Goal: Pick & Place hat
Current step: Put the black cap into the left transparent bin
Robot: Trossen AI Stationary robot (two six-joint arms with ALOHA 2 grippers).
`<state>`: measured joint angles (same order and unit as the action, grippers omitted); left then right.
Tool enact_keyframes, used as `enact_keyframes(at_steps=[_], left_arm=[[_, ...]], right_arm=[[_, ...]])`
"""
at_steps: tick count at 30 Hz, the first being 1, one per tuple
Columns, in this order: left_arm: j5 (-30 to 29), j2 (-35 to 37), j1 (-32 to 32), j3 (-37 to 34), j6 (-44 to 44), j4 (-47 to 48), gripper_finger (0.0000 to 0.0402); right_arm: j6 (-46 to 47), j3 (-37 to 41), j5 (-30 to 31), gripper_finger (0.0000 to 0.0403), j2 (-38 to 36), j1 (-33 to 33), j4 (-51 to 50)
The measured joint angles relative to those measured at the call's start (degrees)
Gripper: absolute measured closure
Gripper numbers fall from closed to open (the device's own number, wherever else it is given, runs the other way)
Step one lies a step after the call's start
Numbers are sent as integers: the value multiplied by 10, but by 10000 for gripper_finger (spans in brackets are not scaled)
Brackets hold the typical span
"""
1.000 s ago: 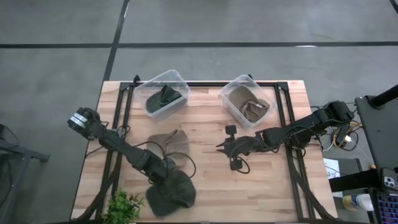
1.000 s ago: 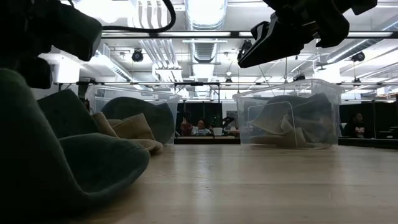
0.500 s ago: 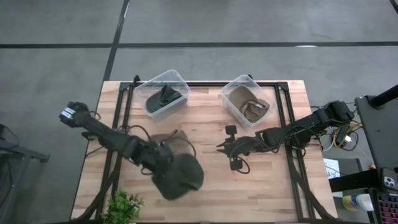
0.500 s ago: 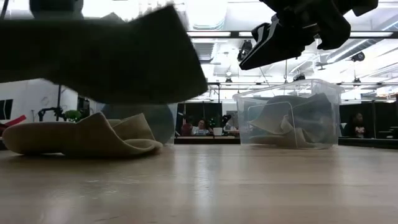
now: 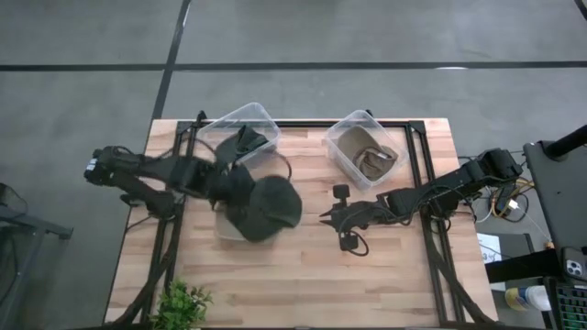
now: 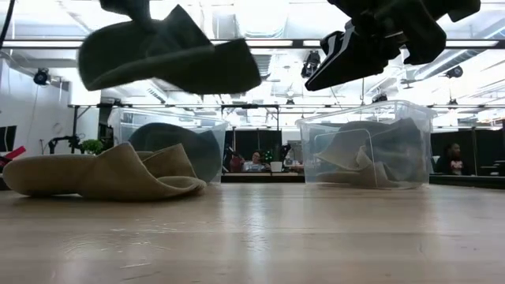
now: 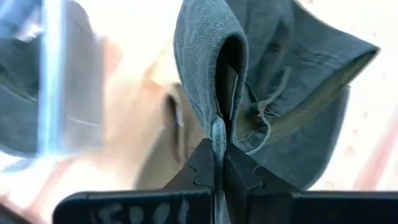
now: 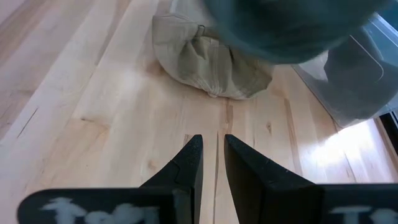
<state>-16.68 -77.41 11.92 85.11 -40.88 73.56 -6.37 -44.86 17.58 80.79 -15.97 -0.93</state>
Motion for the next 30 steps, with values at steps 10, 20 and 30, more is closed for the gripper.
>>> enact_keyframes(at_steps=[10, 20, 30], left_arm=[[-4, 0, -117, 108, 101, 81, 394], [-107, -1, -250, 172, 210, 131, 394], [-141, -26, -368, 168, 327, 110, 394]], right_arm=[[2, 1, 0, 342, 0, 0, 0], [7, 1, 0, 342, 0, 0, 3], [8, 1, 0, 342, 0, 0, 12]])
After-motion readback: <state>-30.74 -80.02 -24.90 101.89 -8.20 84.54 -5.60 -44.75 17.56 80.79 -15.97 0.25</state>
